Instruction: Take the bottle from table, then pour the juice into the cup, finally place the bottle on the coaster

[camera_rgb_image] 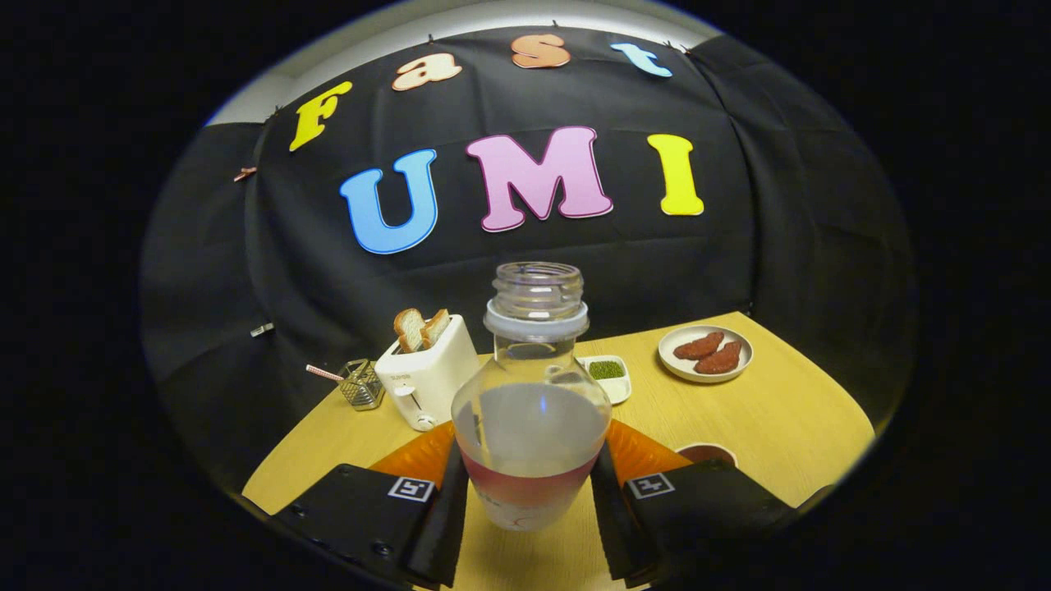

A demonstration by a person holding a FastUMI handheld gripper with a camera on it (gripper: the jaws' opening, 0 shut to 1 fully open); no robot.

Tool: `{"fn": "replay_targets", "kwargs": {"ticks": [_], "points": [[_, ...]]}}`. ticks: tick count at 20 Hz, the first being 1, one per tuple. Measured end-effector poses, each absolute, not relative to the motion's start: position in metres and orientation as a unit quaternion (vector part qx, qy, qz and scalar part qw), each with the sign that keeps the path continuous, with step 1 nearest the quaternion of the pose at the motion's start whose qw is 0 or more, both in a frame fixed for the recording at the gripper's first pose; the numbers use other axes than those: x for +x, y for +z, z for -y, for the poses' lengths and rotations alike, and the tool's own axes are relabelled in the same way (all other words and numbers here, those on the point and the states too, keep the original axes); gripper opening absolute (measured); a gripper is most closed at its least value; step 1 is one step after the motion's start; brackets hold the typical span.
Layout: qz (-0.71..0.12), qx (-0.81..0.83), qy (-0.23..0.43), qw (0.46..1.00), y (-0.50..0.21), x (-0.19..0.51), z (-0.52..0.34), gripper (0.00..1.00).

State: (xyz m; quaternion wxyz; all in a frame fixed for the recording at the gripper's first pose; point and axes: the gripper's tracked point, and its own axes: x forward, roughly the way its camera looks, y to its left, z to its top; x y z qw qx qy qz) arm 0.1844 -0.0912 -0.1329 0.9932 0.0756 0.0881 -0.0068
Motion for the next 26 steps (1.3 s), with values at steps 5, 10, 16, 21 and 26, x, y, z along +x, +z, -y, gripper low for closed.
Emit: {"fn": "replay_targets", "kwargs": {"ticks": [5, 10, 16, 21, 26], "points": [[-0.064, -0.023, -0.047, 0.997, -0.137, 0.231, 0.101, 0.7], [-0.063, -0.036, -0.06, 0.996, -0.164, 0.276, 0.097, 0.7], [-0.038, -0.031, -0.04, 0.998, -0.187, 0.311, 0.081, 0.71], [-0.06, -0.026, -0.061, 0.996, -0.214, 0.322, 0.096, 0.71], [-0.076, -0.008, -0.06, 0.995, -0.229, 0.322, 0.097, 0.72]]}}
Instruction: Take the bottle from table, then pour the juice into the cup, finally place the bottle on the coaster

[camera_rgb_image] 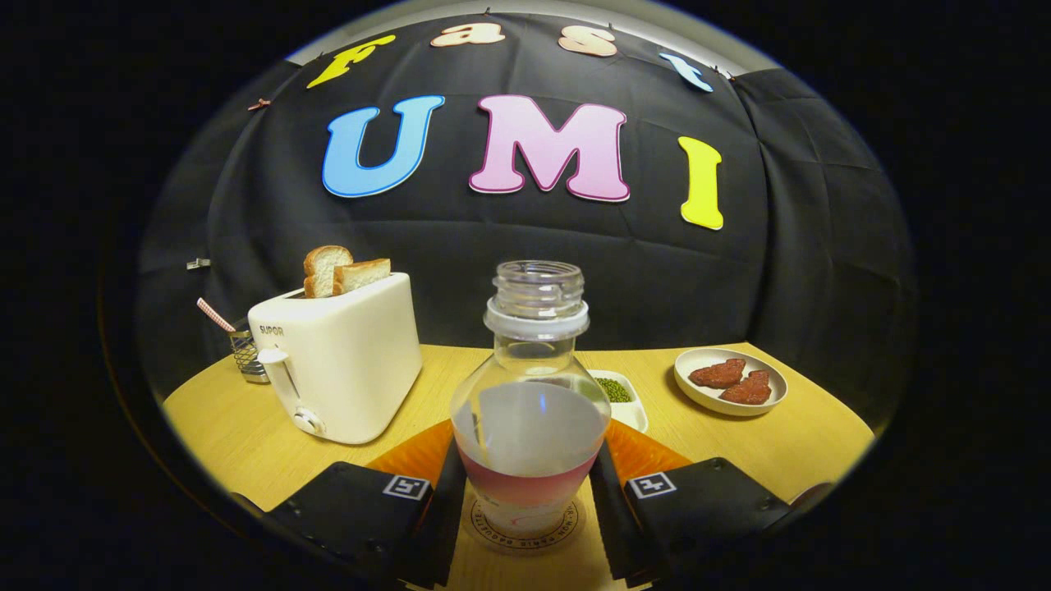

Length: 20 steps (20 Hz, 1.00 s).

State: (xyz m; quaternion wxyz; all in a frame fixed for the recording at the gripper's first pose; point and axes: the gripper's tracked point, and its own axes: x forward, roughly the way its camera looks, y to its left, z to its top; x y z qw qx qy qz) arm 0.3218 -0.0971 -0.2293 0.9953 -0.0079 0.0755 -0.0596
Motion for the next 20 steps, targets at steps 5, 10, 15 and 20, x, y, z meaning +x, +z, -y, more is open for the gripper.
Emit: {"fn": "replay_targets", "kwargs": {"ticks": [5, 10, 15, 20], "points": [[-0.076, -0.009, -0.064, 0.995, -0.23, 0.323, 0.099, 0.73], [-0.085, -0.018, -0.072, 0.994, -0.23, 0.317, 0.099, 0.89], [-0.12, -0.023, -0.067, 0.99, -0.229, 0.289, 0.099, 0.97], [-0.132, -0.043, -0.054, 0.989, -0.206, 0.241, 0.096, 0.97]]}}
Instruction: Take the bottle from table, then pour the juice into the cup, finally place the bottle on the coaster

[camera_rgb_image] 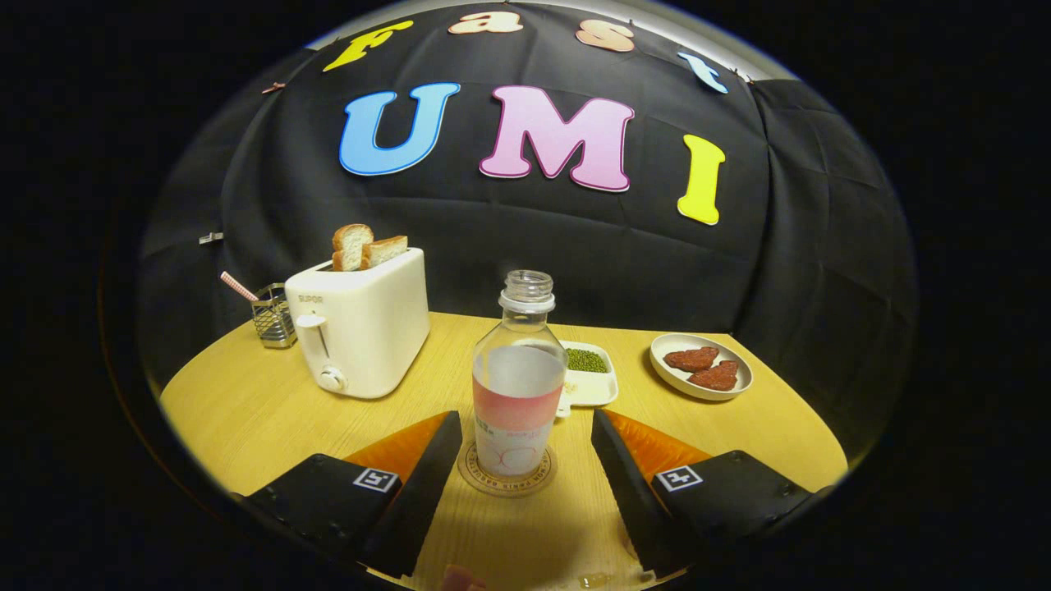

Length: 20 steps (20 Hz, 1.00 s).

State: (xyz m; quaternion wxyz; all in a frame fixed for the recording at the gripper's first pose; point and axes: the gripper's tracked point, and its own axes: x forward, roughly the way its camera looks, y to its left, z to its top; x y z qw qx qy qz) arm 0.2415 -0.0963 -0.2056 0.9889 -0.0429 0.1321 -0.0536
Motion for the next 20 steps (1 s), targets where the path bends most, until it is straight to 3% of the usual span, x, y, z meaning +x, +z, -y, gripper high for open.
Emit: {"fn": "replay_targets", "kwargs": {"ticks": [12, 20], "points": [[-0.016, -0.052, -0.035, 0.998, -0.027, 0.132, 0.068, 0.97], [0.04, -0.018, -0.016, 0.999, 0.04, 0.048, 0.03, 0.97]]}}
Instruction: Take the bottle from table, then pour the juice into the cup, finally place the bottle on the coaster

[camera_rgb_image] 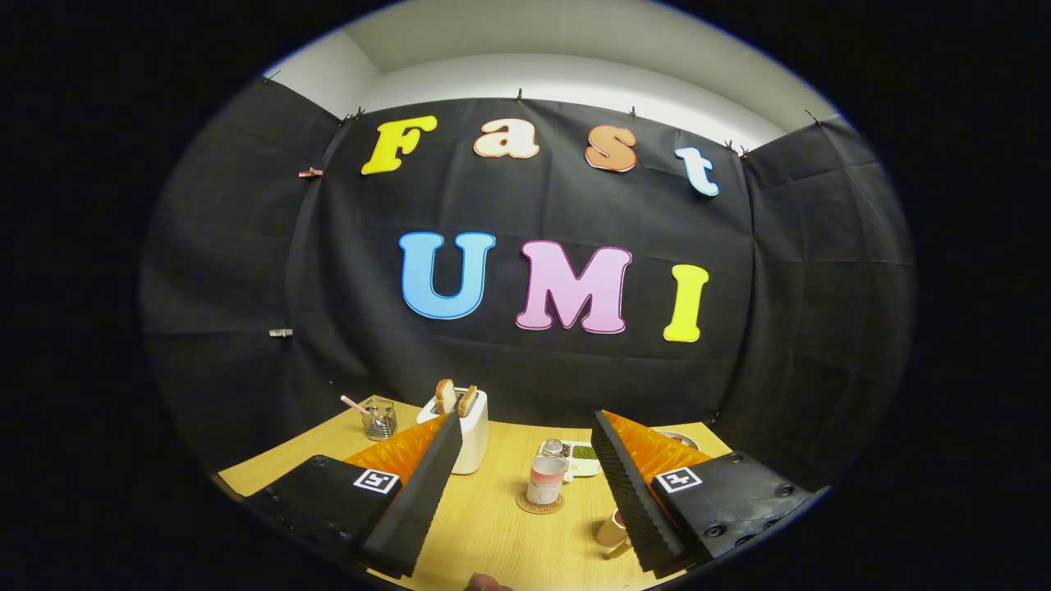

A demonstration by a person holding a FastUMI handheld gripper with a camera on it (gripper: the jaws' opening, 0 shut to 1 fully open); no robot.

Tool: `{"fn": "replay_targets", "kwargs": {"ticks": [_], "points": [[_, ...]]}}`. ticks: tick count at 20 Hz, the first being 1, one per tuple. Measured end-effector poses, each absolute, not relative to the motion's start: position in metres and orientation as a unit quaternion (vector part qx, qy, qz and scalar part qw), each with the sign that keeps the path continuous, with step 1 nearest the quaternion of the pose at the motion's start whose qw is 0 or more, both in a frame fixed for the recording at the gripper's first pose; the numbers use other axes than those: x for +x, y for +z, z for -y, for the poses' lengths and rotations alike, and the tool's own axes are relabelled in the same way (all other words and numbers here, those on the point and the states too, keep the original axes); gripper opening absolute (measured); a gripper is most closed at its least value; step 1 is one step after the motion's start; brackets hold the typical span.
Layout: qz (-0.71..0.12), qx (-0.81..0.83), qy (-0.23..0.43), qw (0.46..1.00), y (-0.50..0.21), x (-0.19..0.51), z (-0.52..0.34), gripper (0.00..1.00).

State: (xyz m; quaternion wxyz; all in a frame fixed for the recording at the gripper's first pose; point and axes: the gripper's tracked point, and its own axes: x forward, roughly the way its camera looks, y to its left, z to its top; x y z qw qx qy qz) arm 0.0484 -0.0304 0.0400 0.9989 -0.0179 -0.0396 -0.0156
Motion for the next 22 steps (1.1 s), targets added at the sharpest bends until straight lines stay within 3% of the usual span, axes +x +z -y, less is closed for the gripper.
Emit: {"fn": "replay_targets", "kwargs": {"ticks": [7, 22], "points": [[0.015, -0.055, -0.05, 0.997, 0.008, 0.001, 0.024, 0.97], [0.011, -0.062, -0.074, 0.995, -0.004, -0.002, 0.009, 0.97]]}}
